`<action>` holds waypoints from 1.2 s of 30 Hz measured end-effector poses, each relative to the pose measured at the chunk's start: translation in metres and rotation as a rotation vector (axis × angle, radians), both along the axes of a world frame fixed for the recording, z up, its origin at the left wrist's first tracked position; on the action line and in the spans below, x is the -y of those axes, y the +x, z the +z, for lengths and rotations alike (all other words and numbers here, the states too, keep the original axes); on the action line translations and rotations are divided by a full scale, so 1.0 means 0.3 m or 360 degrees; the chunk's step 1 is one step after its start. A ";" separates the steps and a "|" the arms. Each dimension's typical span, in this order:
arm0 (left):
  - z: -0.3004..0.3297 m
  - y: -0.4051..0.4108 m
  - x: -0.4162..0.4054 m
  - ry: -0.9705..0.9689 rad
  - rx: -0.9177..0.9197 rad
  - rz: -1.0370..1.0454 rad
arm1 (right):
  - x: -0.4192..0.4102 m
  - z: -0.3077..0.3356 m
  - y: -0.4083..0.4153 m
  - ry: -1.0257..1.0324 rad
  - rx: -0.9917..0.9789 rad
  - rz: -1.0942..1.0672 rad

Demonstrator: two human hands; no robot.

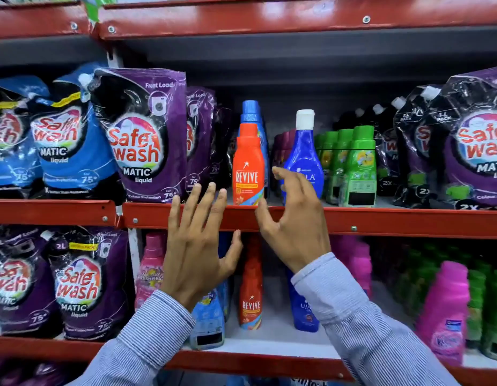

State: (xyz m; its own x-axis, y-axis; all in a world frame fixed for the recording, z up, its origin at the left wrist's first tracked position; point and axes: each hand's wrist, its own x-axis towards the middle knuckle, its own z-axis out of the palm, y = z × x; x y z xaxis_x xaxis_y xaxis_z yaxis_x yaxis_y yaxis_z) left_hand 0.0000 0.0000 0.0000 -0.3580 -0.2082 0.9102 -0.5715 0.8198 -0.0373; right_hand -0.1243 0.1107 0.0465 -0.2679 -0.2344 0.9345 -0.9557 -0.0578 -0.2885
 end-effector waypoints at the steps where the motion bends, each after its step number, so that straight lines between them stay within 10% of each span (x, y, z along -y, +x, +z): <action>1: -0.002 0.003 0.014 0.0033 0.0036 -0.0011 | 0.024 0.007 0.006 0.0000 0.0046 -0.0013; 20: -0.053 0.003 0.115 0.0052 0.0003 -0.0333 | 0.249 0.056 0.069 0.0060 0.0405 -0.0758; 36: -0.057 0.001 0.089 0.0138 -0.0011 -0.0339 | 0.106 0.068 0.097 -0.0335 0.0291 -0.0513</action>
